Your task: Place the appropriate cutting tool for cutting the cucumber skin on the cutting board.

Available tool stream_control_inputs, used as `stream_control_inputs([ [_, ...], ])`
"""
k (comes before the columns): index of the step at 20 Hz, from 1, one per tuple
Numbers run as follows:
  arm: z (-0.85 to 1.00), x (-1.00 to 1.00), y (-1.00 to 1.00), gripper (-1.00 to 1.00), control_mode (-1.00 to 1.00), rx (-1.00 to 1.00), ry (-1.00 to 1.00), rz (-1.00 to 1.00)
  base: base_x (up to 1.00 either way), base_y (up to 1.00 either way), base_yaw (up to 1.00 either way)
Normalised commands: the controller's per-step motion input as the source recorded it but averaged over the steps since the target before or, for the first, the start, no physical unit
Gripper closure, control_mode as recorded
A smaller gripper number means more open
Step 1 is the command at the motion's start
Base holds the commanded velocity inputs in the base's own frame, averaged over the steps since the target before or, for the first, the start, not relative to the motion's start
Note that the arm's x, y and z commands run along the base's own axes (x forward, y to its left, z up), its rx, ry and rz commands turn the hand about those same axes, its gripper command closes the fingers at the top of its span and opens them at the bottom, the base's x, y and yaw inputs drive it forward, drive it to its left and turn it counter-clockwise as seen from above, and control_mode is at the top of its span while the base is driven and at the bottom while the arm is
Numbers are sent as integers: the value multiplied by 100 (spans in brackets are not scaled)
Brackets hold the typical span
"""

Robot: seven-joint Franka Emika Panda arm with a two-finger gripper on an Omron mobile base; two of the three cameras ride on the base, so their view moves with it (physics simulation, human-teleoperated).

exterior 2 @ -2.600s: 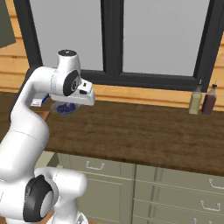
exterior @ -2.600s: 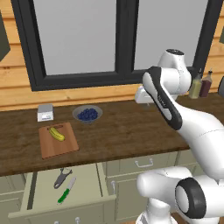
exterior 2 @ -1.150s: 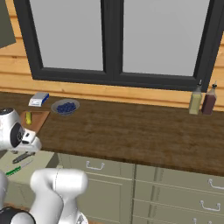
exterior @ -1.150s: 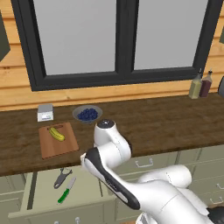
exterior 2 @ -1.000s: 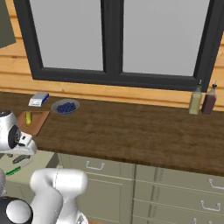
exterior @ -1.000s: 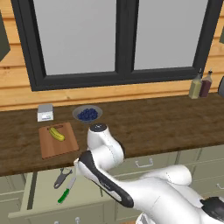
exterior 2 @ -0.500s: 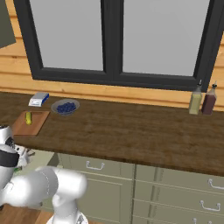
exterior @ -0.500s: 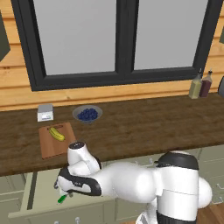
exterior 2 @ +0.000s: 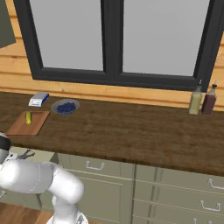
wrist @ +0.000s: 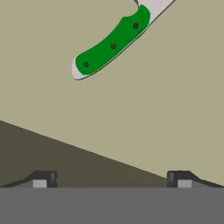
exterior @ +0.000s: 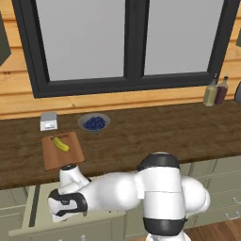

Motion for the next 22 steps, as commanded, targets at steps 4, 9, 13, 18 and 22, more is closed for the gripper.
stream_control_inputs([
  [4, -10, -94, 16, -100, -100, 0, 0, 0, 0, 0, 0],
  [9, -7, -97, 2, -100, -100, 0, 0, 0, 0, 0, 0],
  [13, 3, 3, 5, -100, -100, 0, -2, -5, 0, 0, 0],
  [18, 37, 60, 10, -100, -100, 0, -11, -6, 0, 0, 0],
  [22, 32, 82, 31, -100, -100, 0, -18, -15, 0, 0, 0],
])
